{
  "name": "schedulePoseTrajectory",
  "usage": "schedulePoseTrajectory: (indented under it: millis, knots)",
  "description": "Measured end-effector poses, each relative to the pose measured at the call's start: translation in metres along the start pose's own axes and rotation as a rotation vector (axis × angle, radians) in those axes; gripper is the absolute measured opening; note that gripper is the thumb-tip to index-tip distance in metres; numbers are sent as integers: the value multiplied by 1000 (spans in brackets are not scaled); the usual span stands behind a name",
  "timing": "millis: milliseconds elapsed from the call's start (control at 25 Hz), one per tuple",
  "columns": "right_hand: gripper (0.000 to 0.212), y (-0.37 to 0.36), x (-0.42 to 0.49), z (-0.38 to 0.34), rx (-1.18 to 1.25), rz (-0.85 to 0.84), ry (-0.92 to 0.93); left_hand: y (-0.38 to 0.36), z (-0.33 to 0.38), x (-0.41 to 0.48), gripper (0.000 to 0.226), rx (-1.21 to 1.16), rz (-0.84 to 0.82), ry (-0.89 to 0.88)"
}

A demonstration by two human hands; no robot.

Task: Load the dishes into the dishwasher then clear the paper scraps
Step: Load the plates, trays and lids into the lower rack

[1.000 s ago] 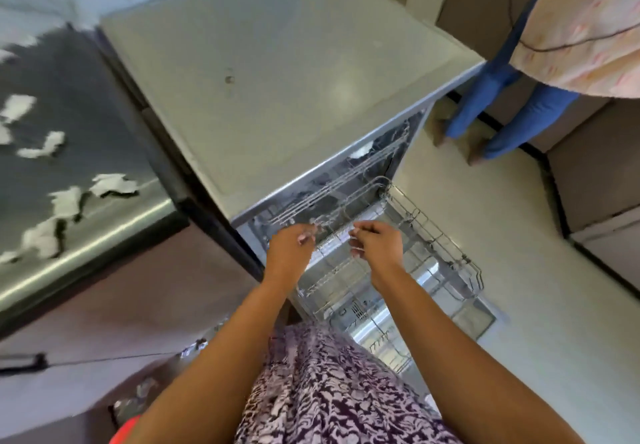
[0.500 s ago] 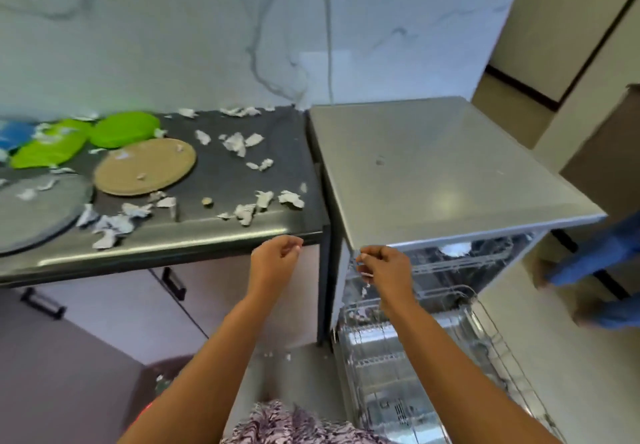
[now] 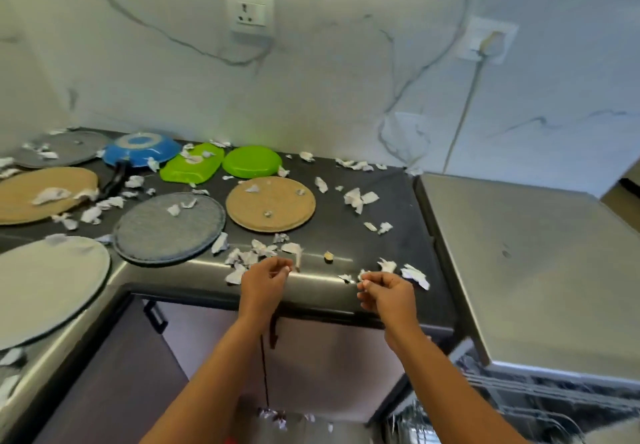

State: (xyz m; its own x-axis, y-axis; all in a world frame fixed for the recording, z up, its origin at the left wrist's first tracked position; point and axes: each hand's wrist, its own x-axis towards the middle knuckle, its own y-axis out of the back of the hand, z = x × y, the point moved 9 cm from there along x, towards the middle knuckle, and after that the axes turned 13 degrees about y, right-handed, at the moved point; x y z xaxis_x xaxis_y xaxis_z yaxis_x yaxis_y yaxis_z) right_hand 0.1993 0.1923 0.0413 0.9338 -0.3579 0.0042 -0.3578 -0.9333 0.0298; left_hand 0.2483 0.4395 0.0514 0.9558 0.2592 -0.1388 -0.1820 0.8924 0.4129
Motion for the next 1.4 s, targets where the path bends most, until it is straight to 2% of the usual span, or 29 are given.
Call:
schedulePoseTrajectory:
  millis: [160,360,680,760,840,960,1040,1160,1280,1400]
  knots:
    - [12,-68,27,-3,1,-41,13,48,-20,54,15,-44,68,81]
    - [10,-125,53,10,10,-13,-12,76,-46,98,14,-42,56,117]
    - [13,-147,96,22,-56,59,15,81,-61,137,10,-198,93,119]
    - [9,-142,115,23,-100,104,59,71,-51,145,20,-228,87,82]
    - [5,-138,134,28,-143,165,96,59,-39,158,45,-218,58,12]
    - [21,-137,160,33,-341,174,201,45,-20,176,68,-49,66,-95]
    - [30,-139,175,33,-459,121,273,38,-13,186,75,57,99,-119]
    - [38,-145,200,35,-540,20,282,27,-13,202,85,176,110,-93]
    - [32,-154,220,33,-690,-62,304,22,-16,218,91,231,94,-28]
    - [29,-168,231,29,-827,-157,345,25,-17,221,101,154,68,26]
